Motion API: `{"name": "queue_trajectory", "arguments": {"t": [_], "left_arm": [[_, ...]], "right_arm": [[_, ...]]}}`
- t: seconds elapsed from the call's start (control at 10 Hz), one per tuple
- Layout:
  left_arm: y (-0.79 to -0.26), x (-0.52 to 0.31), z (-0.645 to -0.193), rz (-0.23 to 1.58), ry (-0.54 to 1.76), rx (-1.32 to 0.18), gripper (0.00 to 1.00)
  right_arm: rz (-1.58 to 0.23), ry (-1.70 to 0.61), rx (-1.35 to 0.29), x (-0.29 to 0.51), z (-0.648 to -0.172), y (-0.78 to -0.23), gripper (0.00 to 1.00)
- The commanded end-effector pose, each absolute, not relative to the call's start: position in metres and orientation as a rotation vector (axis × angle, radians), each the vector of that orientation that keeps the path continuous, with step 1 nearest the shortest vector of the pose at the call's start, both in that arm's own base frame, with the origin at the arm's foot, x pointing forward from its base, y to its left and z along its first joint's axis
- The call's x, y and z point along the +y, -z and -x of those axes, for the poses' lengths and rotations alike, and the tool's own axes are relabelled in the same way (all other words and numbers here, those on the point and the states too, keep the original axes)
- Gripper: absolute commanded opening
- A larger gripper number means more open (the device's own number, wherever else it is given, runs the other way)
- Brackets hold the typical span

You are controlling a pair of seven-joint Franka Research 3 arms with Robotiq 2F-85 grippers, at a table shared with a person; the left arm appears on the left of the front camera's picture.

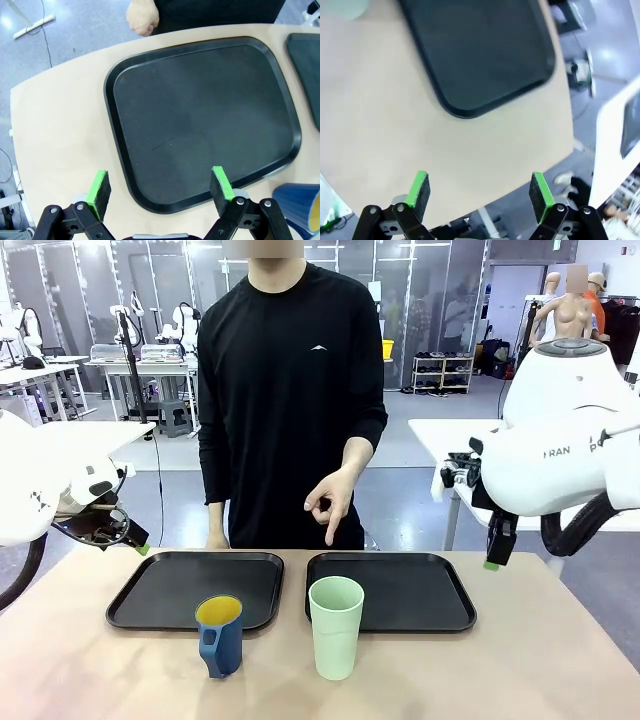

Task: Sort and store the cups by type.
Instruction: Pick up the Reusable plastic cup.

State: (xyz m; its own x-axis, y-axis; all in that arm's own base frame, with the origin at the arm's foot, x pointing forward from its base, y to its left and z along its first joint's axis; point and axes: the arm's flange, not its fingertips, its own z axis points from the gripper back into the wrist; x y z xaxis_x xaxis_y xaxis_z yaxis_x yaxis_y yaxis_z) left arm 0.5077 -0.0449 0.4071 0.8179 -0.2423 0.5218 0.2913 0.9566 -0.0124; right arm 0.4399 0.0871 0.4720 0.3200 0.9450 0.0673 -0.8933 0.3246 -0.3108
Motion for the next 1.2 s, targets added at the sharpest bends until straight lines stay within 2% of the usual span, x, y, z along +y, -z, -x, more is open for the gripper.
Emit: {"name": "queue_trajectory", "arguments": {"t": [0.0,0.2,0.9,1.1], "left_arm": [[-0.408,-0.045,-0.508,0.093,0.285,-0.546,1.0],[-0.408,-0.045,-0.508,0.093,0.285,-0.546,1.0],[-0.408,-0.045,-0.508,0.093,0.285,-0.546,1.0],[-0.408,-0.045,-0.508,0.093,0.285,-0.546,1.0]], "right_arm": [[0.169,-1.401,-0.22,0.077,-0.426,-0.47,1.0],[0.159,-1.511,-0.206,0.078,-0.417,-0.468,1.0],[0.178,-1.494,-0.203,0.087,-0.417,-0.465,1.0],[0.096,-1.569,-0.23,0.098,-0.431,-0.435,1.0]]}}
